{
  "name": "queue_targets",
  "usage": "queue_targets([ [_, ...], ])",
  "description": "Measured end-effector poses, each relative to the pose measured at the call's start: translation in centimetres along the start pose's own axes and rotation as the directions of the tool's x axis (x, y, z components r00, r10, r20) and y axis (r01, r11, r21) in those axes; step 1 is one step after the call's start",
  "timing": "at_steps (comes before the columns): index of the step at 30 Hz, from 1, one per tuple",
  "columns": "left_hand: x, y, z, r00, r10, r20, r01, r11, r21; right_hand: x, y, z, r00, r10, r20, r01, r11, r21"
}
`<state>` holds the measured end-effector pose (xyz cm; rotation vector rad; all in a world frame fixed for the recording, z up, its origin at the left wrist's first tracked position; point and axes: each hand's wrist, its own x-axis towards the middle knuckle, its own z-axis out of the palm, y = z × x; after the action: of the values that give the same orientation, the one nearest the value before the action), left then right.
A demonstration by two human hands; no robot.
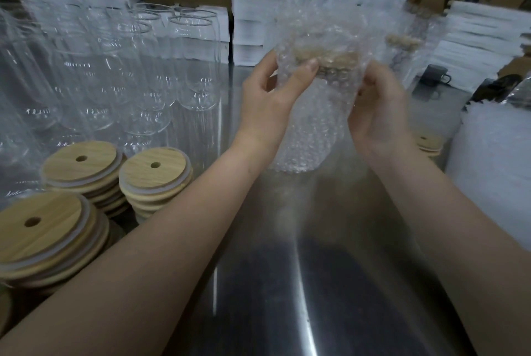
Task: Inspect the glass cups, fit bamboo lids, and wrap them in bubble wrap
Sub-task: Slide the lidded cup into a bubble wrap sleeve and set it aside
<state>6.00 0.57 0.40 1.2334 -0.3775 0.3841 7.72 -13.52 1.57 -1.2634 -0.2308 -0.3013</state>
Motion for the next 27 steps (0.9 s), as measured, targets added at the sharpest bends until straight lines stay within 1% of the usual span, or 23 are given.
queue_targets([
  [2,0.3,0.2,0.0,1.0,-0.009,-0.017,0.009,1.0,-0.03,0.0,0.1,-0.1,1.0,-0.003,0.011,0.003,0.999,-0.052],
  [6,0.9,0.9,0.2,0.998,-0.032,-0.052,0.029,0.998,-0.048,0.0,0.0,-0.4,0.999,-0.033,-0.005,0.033,0.999,-0.041],
  [11,1.5,1.4,0.1,0.998,0.014,-0.065,-0.016,0.999,-0.032,-0.3,-0.4,-0.1,0.995,-0.103,-0.015,0.103,0.995,0.005],
  [15,1.7,1.6,-0.1,0.991,0.036,-0.129,-0.038,0.999,-0.01,-0.2,-0.7,-0.3,0.986,-0.155,-0.063,0.153,0.988,-0.031],
  [20,2.1,1.3,-0.4,0.987,0.079,-0.139,-0.078,0.997,0.018,0.1,-0.6,-0.6,0.976,-0.187,-0.11,0.184,0.982,-0.041],
  [24,2.1,1.2,-0.6,0.986,0.043,-0.159,-0.058,0.994,-0.09,0.1,-0.7,-0.3,0.977,-0.173,-0.126,0.175,0.985,0.001],
  [27,2.1,1.1,-1.0,0.99,-0.035,-0.135,0.007,0.978,-0.208,-0.1,-0.7,-0.1,0.987,-0.125,-0.104,0.133,0.989,0.066],
])
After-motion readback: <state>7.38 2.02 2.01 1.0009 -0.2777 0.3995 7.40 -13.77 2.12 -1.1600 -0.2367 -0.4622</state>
